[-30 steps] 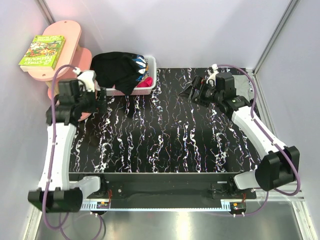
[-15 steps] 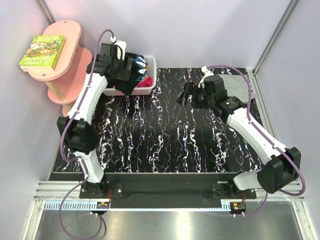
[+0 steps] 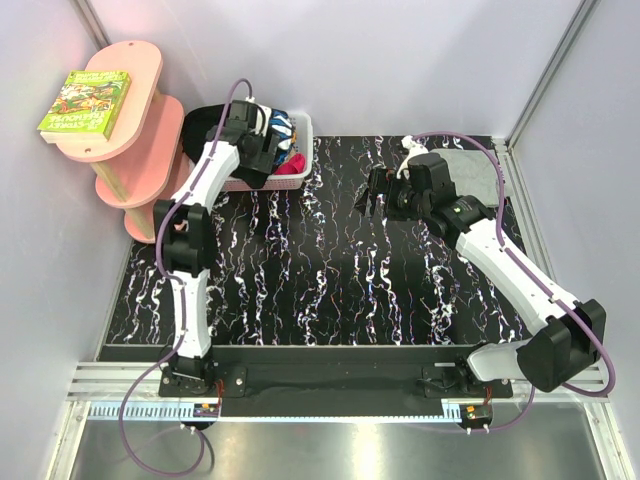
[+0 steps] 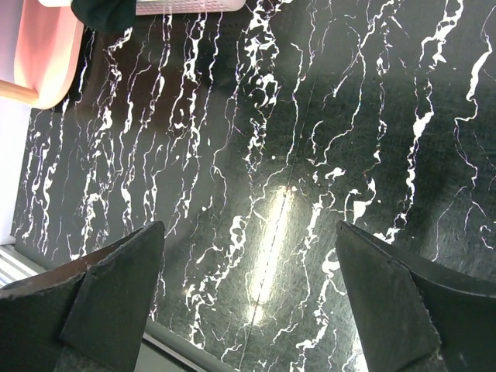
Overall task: Fold and stack the t-shirts
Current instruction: Grab crumpled tshirt from bin with the left arm
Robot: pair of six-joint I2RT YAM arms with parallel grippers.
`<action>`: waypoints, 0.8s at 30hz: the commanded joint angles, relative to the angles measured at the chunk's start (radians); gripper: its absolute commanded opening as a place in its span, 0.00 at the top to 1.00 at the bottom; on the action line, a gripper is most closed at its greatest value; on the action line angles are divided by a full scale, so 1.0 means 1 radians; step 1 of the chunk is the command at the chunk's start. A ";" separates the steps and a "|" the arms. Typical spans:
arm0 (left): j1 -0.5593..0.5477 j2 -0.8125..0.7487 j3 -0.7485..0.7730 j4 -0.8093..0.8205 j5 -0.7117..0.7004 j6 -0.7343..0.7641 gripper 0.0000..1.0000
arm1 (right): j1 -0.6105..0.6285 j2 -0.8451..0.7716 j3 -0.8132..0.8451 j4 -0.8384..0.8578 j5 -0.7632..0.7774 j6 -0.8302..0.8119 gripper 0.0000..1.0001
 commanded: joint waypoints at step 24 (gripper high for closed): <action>-0.096 -0.547 0.196 -0.040 0.094 0.228 1.00 | 0.010 -0.013 -0.025 0.002 -0.004 -0.031 0.24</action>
